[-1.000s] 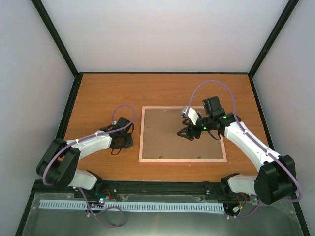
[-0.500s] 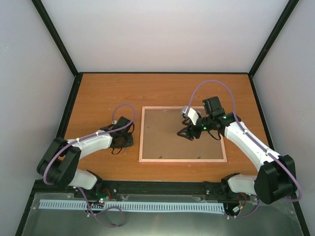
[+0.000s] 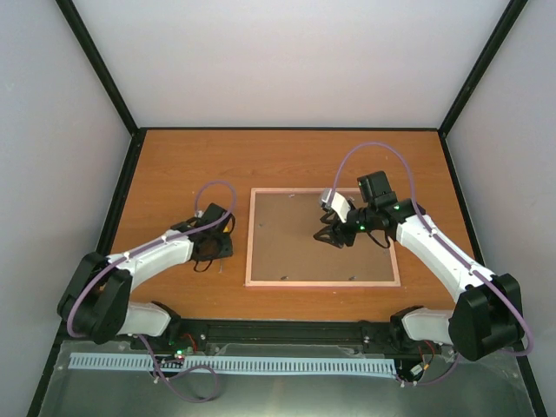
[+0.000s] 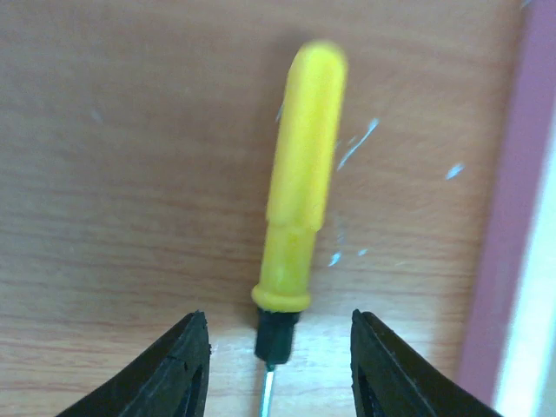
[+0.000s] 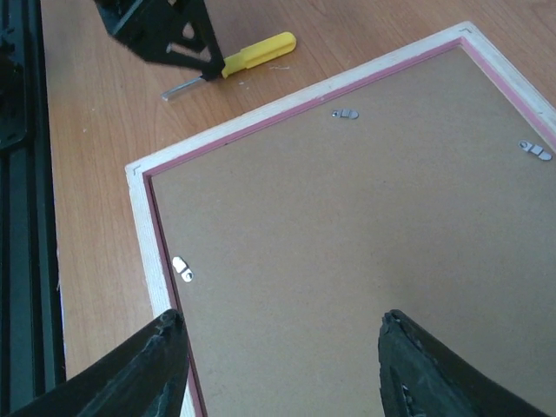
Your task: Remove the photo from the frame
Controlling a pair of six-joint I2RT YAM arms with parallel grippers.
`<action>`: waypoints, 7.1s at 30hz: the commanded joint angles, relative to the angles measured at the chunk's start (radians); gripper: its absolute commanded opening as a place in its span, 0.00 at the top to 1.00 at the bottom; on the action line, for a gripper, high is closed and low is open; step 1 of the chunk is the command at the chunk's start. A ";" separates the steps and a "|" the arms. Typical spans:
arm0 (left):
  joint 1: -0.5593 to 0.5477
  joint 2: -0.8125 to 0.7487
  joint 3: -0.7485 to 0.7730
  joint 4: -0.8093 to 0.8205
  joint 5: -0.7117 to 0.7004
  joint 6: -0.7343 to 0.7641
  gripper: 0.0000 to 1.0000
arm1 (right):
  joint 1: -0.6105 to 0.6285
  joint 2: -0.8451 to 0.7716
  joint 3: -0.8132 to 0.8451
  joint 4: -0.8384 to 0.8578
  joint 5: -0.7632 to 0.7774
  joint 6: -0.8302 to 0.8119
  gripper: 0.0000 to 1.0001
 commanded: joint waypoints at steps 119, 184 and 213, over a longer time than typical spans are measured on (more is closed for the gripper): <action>-0.925 0.203 0.141 0.744 -0.643 1.513 0.42 | 0.295 0.011 0.175 -0.505 0.398 -0.297 0.97; 0.063 0.262 0.851 0.202 0.704 0.097 0.99 | 0.024 -0.167 0.666 -0.265 0.783 -0.020 0.29; -0.037 0.194 -0.049 1.161 0.181 -0.422 0.99 | -0.375 0.088 0.099 -0.063 0.423 0.151 0.36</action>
